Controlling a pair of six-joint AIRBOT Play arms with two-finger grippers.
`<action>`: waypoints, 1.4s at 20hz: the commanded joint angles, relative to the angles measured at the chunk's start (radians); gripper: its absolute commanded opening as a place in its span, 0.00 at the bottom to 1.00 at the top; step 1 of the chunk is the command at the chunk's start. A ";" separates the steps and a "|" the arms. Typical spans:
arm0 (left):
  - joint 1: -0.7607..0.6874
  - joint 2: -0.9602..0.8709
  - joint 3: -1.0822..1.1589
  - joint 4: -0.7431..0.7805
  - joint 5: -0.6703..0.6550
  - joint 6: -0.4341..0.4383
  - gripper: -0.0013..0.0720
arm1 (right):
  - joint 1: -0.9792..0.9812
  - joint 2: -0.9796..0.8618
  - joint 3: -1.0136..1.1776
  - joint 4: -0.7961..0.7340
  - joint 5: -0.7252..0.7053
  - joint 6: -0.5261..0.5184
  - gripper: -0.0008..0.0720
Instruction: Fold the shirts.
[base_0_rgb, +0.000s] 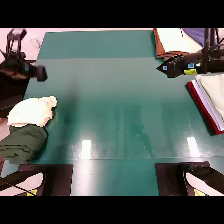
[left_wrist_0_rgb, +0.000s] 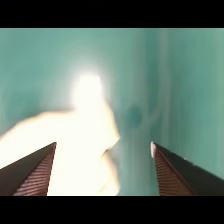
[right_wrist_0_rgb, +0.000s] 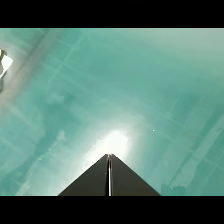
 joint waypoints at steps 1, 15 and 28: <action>0.111 0.001 -0.208 0.035 -0.024 -0.004 0.99 | 0.001 0.000 0.001 0.000 -0.002 0.000 0.04; 0.070 0.239 0.062 -0.114 0.049 0.011 0.05 | 0.001 0.010 0.174 -0.001 -0.047 0.001 0.04; -0.733 -0.002 0.350 -0.115 0.040 0.008 0.05 | 0.001 0.011 0.444 -0.012 -0.077 0.000 0.04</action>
